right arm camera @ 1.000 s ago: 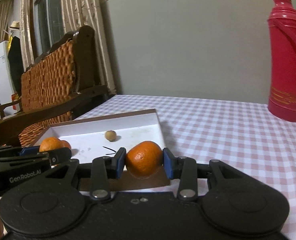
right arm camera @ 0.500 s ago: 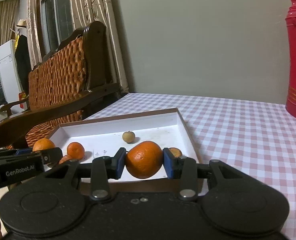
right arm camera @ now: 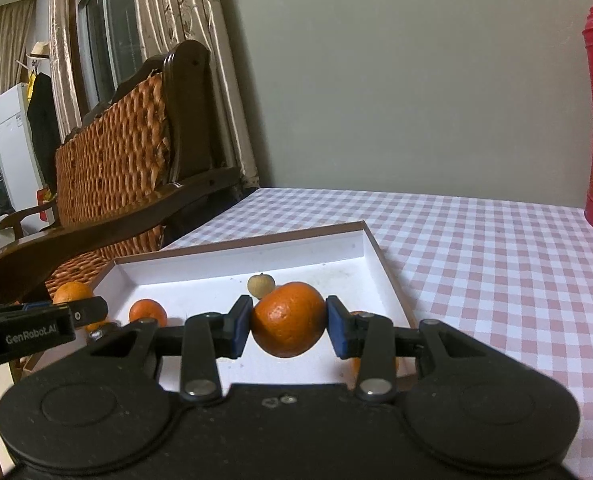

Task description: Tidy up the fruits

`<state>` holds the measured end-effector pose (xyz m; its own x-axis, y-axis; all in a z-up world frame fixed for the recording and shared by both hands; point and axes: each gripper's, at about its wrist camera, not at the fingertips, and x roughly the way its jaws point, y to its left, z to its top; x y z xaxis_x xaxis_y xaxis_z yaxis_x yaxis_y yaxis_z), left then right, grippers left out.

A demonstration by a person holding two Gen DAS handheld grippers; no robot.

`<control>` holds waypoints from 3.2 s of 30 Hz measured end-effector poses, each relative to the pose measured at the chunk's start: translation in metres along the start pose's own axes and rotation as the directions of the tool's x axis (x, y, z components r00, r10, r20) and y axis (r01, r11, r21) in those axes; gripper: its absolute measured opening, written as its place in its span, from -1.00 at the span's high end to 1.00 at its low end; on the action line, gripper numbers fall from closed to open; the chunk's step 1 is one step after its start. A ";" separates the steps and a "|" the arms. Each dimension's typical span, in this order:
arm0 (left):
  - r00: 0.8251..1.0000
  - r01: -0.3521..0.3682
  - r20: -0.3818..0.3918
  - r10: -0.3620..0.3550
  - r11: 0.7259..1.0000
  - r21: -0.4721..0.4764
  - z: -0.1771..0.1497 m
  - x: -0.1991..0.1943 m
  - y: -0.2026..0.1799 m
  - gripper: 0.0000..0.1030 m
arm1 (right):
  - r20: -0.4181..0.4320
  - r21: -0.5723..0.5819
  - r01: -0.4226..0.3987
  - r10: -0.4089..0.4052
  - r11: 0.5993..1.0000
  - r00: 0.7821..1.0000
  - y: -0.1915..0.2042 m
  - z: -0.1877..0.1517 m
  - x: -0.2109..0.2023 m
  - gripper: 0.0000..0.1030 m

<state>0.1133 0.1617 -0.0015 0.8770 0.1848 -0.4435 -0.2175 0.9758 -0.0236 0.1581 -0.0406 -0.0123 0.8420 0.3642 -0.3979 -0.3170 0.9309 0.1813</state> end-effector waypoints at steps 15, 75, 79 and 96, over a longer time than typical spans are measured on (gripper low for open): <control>0.999 -0.034 -0.023 0.033 0.999 -0.021 0.012 0.026 0.009 0.26 | -0.021 0.019 0.009 -0.008 1.000 1.000 -0.008 0.007 0.029 0.40; 0.998 -0.056 0.021 0.056 0.998 0.025 0.031 -0.103 -0.027 -1.00 | 0.040 0.026 0.118 -0.119 0.993 0.992 -0.015 0.026 -0.093 -0.88; 0.998 -0.006 0.057 0.003 0.999 0.047 0.022 -0.162 -0.039 -1.00 | 0.070 0.040 0.147 -0.150 0.988 0.986 -0.016 0.018 -0.155 -0.88; 0.999 0.045 0.027 -0.047 0.996 0.071 -0.007 -0.245 -0.037 -1.00 | 0.059 0.043 0.242 -0.244 0.969 0.968 0.004 -0.018 -0.245 -0.88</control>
<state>-0.0969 0.0792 0.1018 0.8974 0.1418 -0.4178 -0.1469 0.9889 0.0201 -0.0573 -0.1260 0.0696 0.9182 0.1235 -0.3764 -0.0848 0.9894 0.1177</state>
